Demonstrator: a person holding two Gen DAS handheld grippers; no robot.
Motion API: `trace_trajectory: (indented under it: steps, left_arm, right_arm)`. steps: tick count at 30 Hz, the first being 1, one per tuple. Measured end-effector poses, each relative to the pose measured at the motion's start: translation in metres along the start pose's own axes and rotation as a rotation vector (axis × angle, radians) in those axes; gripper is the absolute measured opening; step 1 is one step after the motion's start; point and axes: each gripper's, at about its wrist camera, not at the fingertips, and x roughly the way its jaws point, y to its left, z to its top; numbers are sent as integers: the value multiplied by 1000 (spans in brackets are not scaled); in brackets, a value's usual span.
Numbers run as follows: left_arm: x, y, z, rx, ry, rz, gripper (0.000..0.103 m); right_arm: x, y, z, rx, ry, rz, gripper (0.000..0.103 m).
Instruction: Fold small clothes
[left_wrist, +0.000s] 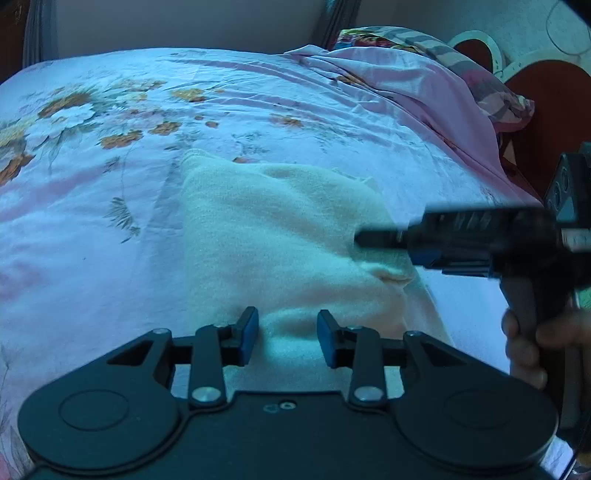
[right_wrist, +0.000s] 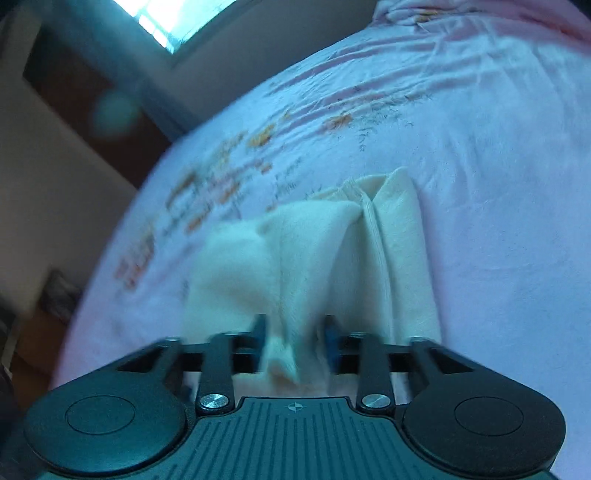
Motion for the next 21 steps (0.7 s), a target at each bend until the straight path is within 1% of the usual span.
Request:
trace_trajectory:
  steps: [3, 5, 7, 8, 9, 10, 11, 13, 15, 17, 18, 19, 21]
  left_arm:
    - [-2, 8, 3, -41, 3, -11, 33]
    - [-3, 11, 6, -52, -4, -6, 33]
    - [-3, 9, 7, -30, -10, 12, 33]
    - [-3, 9, 7, -25, -12, 16, 33]
    - [-2, 9, 8, -23, -14, 17, 33]
    - [-2, 9, 8, -16, -20, 23, 33]
    - [-2, 8, 9, -9, -27, 25, 33]
    - [0, 7, 10, -11, -33, 17, 33]
    - [2, 5, 13, -20, -44, -2, 33]
    - [4, -1, 17, -34, -47, -35, 33]
    - [6, -5, 18, -31, -51, -43, 33]
    - [8, -10, 19, -19, -53, -43, 33]
    - [16, -20, 17, 16, -44, -37, 34]
  right_arm:
    - [13, -9, 12, 65, 5, 19, 44]
    - [28, -11, 20, 103, 17, 55, 44]
    - [42, -7, 29, 99, 13, 34, 44]
    - [47, -2, 32, 77, 5, 26, 36]
    - [51, 3, 34, 40, 7, 17, 8]
    - [54, 11, 35, -13, 11, -8, 9]
    - [52, 20, 35, -65, -6, -38, 9]
    - [38, 37, 34, -182, -68, -64, 9]
    - [23, 52, 35, -281, -123, -96, 9]
    - [9, 64, 36, -395, -149, -135, 9]
    - [7, 69, 35, -454, -159, -170, 9]
    - [7, 68, 35, -487, -162, -201, 9]
    - [14, 57, 34, -485, -148, -258, 9]
